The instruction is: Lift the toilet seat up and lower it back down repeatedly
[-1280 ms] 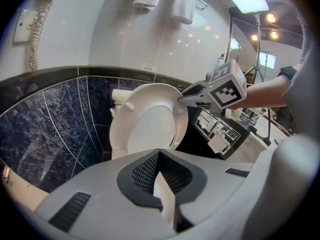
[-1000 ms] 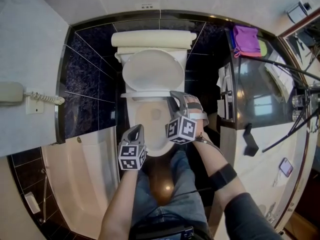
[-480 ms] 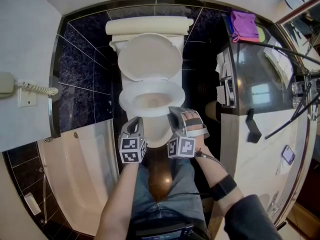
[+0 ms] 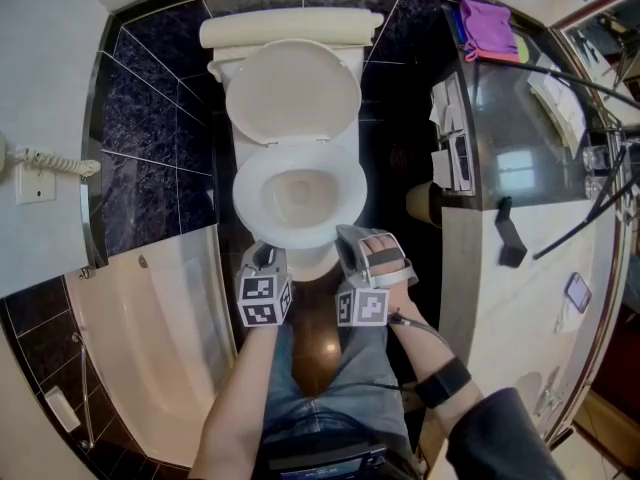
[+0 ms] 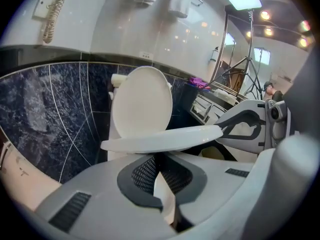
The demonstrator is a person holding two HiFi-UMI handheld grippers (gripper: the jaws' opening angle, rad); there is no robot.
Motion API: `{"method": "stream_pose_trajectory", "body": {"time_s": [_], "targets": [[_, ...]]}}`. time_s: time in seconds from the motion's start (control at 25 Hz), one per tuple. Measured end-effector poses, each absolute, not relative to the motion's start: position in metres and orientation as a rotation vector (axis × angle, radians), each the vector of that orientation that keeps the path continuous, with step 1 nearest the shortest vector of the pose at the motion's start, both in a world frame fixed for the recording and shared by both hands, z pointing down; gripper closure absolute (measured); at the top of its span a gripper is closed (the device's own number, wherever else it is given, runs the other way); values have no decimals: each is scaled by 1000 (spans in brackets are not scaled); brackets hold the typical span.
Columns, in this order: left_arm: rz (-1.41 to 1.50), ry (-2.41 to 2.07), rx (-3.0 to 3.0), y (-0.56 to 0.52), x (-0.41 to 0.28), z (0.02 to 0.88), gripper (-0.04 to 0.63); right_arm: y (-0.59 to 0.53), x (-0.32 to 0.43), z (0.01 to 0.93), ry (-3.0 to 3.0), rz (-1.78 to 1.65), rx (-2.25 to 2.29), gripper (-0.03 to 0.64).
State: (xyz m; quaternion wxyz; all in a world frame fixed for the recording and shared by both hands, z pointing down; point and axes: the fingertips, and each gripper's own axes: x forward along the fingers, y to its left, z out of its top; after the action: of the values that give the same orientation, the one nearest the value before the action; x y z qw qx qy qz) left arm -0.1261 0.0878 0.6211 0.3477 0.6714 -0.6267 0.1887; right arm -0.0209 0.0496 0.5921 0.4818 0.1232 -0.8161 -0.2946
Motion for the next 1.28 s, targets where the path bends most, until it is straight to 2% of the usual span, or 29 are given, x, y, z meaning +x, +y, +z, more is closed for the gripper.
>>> {"method": "stream_pose_trajectory", "body": {"time_s": [0.16, 0.28, 0.72, 1.28], "targets": [[478, -1582, 1726, 111, -116, 641, 595, 84, -4, 604, -1981, -697, 256, 537], [498, -1566, 1716, 130, -112, 659, 595, 107, 11, 611, -1991, -664, 269, 596], [625, -1475, 1726, 195, -79, 754, 595, 68, 24, 668, -2035, -423, 561, 598], [725, -1296, 1587, 271, -49, 913, 595, 59, 21, 774, -2011, -270, 618, 598]]}}
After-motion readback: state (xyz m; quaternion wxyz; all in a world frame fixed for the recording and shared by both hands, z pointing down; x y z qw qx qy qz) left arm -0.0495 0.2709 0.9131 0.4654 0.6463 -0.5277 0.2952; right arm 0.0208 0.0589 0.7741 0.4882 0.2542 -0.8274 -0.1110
